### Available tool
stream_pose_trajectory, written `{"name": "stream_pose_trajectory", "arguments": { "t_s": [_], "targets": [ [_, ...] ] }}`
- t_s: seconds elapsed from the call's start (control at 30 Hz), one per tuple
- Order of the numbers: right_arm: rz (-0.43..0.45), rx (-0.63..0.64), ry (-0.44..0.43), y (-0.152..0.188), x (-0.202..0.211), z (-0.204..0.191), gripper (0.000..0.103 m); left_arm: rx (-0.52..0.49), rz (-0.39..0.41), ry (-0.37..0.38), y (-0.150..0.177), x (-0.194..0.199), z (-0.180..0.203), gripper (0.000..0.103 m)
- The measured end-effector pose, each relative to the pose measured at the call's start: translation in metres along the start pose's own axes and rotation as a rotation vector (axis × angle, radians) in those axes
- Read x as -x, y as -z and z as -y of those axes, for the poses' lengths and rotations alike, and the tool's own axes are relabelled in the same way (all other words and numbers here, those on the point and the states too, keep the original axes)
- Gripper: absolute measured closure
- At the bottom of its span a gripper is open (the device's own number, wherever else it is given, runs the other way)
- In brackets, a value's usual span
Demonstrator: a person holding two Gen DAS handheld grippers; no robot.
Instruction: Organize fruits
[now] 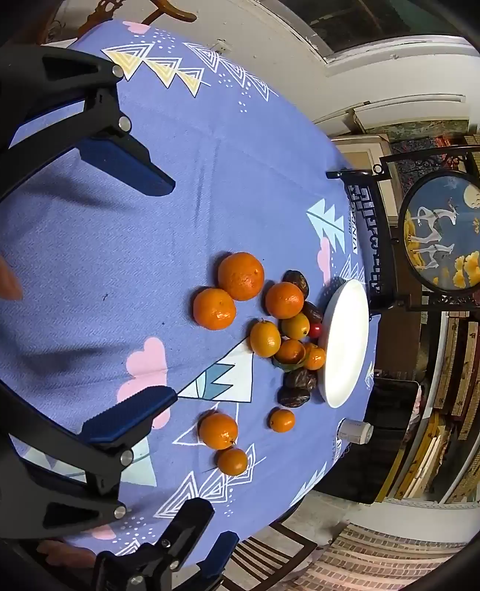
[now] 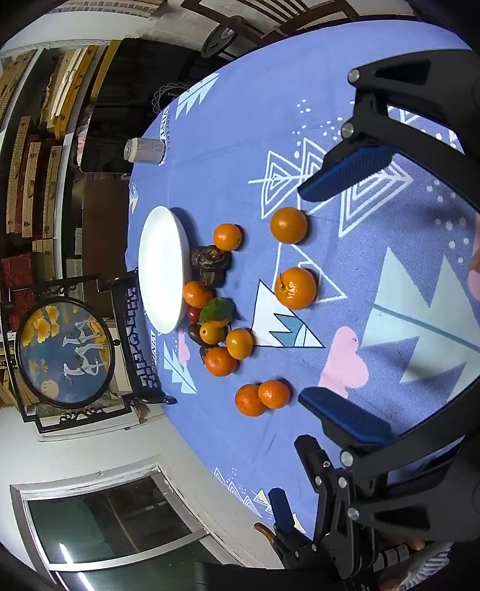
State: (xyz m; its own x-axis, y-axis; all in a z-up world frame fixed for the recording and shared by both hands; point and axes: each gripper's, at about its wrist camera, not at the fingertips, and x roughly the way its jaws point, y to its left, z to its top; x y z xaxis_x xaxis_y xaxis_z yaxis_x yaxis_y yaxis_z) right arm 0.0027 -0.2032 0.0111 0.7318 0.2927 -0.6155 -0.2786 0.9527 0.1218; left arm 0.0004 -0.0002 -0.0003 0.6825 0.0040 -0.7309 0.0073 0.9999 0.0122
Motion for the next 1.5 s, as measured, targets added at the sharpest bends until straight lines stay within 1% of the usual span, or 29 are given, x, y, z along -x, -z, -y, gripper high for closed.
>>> {"name": "stream_pose_trajectory", "arguments": {
  "t_s": [0.3,0.43,0.5,1.5],
  "targets": [
    [-0.003,-0.003,0.000,0.0008,-0.0020,-0.0014,0.002,-0.002,0.005,-0.001,0.0007,-0.0006,0.0001,0.001],
    [-0.002,-0.007,0.001,0.0003,0.0033,0.0014,0.002,-0.005,0.002,-0.001,0.0024,-0.0025,0.0026,0.001],
    [-0.004,-0.008,0.001,0.0017,-0.0001,-0.0041,0.002,-0.008,-0.001,-0.003,0.0033,-0.0038,0.0057,0.001],
    [-0.009,-0.015,-0.008,-0.0003,0.0004,-0.0039,0.002,-0.004,-0.012,0.007,0.0047,-0.0027,0.0035,0.001]
  ]
}}
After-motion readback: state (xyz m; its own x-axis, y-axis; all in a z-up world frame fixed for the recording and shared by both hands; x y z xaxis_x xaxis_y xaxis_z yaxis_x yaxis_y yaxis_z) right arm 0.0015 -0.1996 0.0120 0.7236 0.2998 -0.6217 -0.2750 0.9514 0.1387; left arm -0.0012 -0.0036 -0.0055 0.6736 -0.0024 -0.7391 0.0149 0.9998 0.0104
